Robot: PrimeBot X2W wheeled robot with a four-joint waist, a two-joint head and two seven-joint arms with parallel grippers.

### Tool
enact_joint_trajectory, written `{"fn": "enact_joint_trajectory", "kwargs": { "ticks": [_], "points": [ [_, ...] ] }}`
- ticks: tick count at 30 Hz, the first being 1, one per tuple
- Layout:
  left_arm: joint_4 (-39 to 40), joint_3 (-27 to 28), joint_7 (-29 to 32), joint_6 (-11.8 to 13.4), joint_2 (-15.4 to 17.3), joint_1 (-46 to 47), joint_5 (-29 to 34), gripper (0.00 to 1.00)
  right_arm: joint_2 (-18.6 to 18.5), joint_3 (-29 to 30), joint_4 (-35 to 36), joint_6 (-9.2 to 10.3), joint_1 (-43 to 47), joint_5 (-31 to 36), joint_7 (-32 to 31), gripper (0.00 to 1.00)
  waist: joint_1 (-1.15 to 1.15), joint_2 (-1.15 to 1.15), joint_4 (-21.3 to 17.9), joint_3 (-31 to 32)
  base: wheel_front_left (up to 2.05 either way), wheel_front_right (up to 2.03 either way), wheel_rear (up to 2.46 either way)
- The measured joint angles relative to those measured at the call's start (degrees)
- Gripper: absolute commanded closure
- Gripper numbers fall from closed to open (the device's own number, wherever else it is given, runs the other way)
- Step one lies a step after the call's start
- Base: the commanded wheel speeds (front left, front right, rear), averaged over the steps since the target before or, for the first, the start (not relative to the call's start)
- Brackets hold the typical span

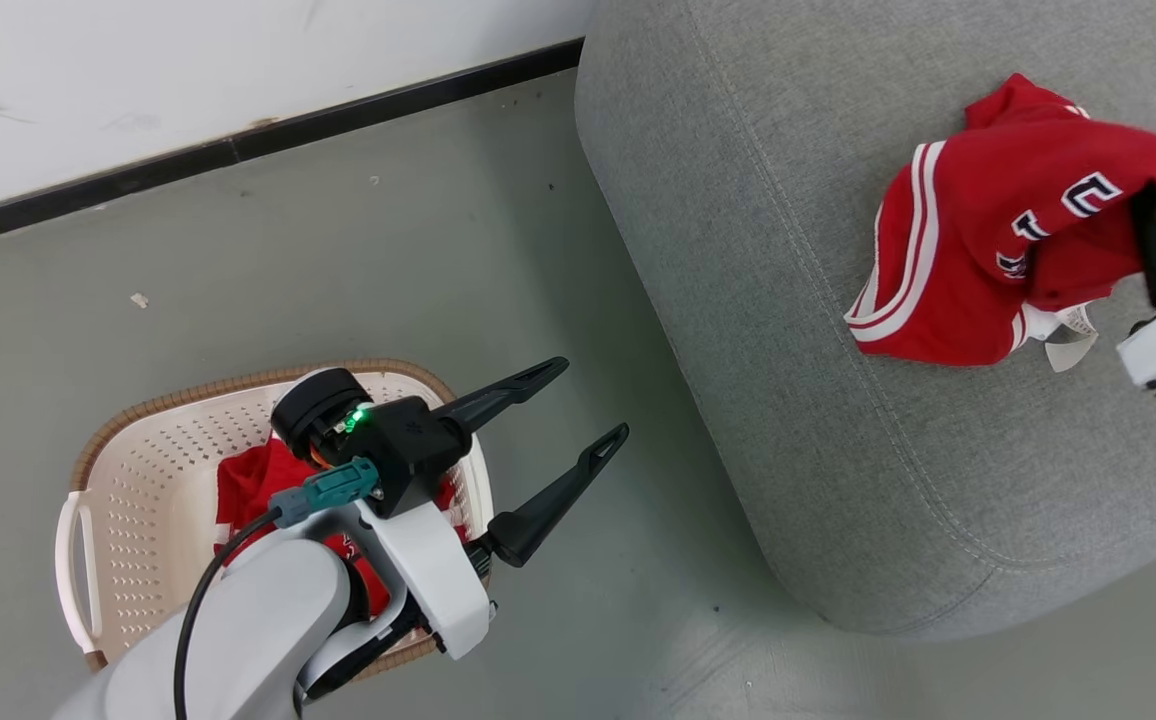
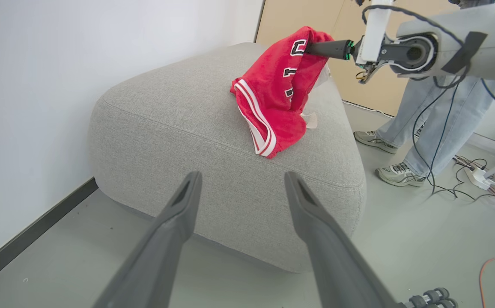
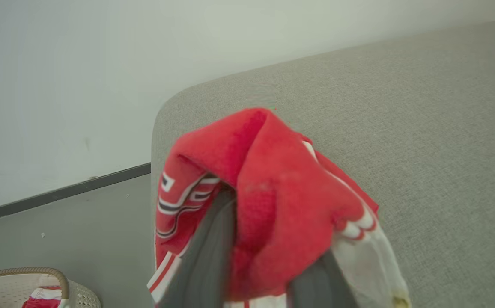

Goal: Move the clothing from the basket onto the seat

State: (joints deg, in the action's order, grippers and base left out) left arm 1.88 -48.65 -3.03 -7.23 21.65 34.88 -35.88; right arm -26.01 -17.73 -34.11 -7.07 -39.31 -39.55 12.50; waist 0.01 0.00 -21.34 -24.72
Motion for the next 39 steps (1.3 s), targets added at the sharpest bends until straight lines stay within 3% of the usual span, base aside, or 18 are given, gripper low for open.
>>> {"fn": "enact_joint_trajectory", "kwargs": {
  "ticks": [13, 23, 39],
  "points": [
    [-0.65, -0.07, -0.44, 0.00, 0.14, -0.02, -0.92, 0.00, 0.03, -2.38, -2.57, 0.00, 1.29, -1.31, -0.14, 0.00, 0.00, 0.00, -0.95, 1.59, 0.00, 0.00, 0.00],
    [-1.89, -0.04, -2.03, 0.00, 0.01, -0.09, -1.44, 0.00, -3.78, -3.57, -3.16, 0.00, 3.11, -0.88, -0.04, 0.00, 0.00, 0.00, -1.51, 4.04, 0.00, 0.00, 0.00],
    [-4.12, 1.03, -5.27, 0.01, -1.04, -1.66, -2.94, 0.00, -7.14, -0.55, 2.76, 0.00, 6.31, -2.10, 1.53, 0.00, 0.00, 0.00, -1.67, 9.40, 0.00, 0.00, 0.00]
  ]
}}
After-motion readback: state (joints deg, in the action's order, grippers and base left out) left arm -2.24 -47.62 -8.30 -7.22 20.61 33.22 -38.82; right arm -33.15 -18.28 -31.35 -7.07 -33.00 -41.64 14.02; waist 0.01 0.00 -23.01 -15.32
